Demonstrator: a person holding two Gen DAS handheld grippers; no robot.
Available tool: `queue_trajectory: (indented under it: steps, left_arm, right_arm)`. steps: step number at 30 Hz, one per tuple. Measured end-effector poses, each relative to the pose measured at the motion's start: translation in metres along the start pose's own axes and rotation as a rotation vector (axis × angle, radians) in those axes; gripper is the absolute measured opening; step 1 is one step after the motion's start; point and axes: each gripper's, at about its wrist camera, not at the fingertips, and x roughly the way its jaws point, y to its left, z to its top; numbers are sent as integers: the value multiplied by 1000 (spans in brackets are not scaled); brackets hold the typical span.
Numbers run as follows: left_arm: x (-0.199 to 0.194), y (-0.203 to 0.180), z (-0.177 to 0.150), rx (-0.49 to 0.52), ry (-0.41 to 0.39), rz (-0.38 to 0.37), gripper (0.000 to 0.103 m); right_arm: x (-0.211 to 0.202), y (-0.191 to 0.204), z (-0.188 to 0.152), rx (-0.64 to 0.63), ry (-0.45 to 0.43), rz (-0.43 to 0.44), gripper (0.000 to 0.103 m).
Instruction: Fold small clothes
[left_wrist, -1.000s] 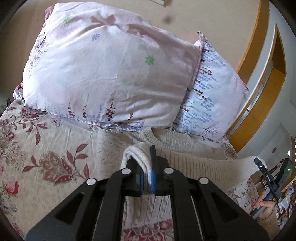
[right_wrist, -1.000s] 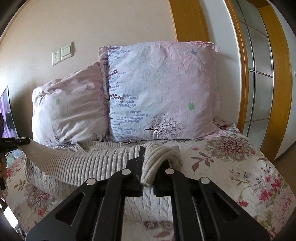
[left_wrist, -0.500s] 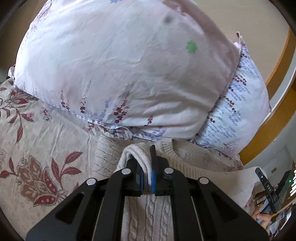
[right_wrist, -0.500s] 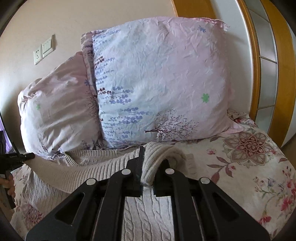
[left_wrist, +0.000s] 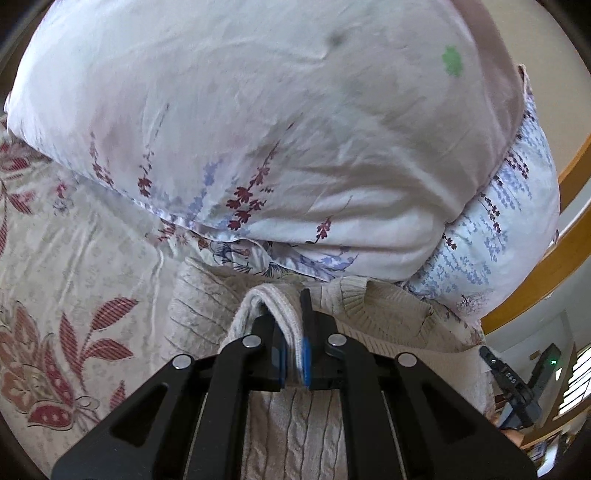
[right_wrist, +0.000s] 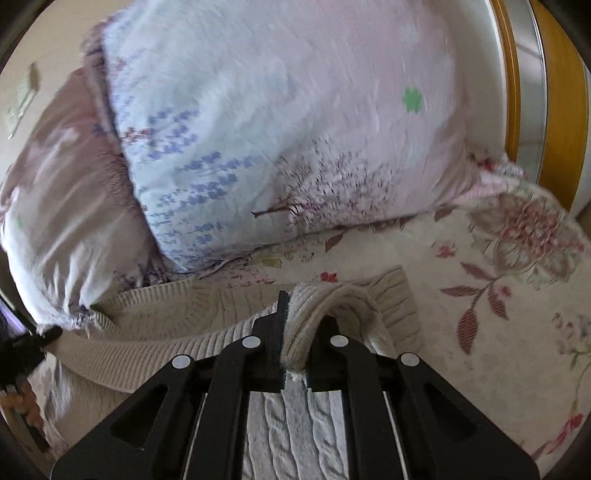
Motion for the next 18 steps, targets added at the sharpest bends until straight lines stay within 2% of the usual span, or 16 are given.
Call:
queue_trajectory:
  steps: [2, 3, 4, 5, 7, 9, 12, 15, 18]
  left_arm:
    - [4, 0, 0, -7, 7, 3, 6]
    - [6, -2, -1, 8, 7, 14, 7]
    - [6, -4, -1, 19, 6, 20, 8]
    - [5, -6, -2, 28, 3, 23, 8]
    - [1, -11, -3, 45, -3, 22, 15]
    - [-8, -15, -2, 59, -19, 8, 25]
    - [-27, -23, -3, 119, -67, 32, 38]
    - [-45, -23, -6, 167, -88, 43, 38]
    - [-58, -17, -12, 188, -63, 68, 38]
  right_arm:
    - [12, -5, 4, 61, 46, -10, 13]
    - [16, -7, 6, 85, 64, -15, 23]
    - [19, -8, 7, 97, 72, -17, 28]
    - [19, -8, 8, 105, 66, -11, 36]
    - [12, -6, 8, 98, 39, -4, 45]
    - [1, -5, 8, 87, 15, 4, 47]
    - [-20, -10, 7, 81, -19, 16, 47]
    - [-39, -18, 6, 68, -37, 3, 45]
    - [-47, -29, 3, 72, -21, -8, 43]
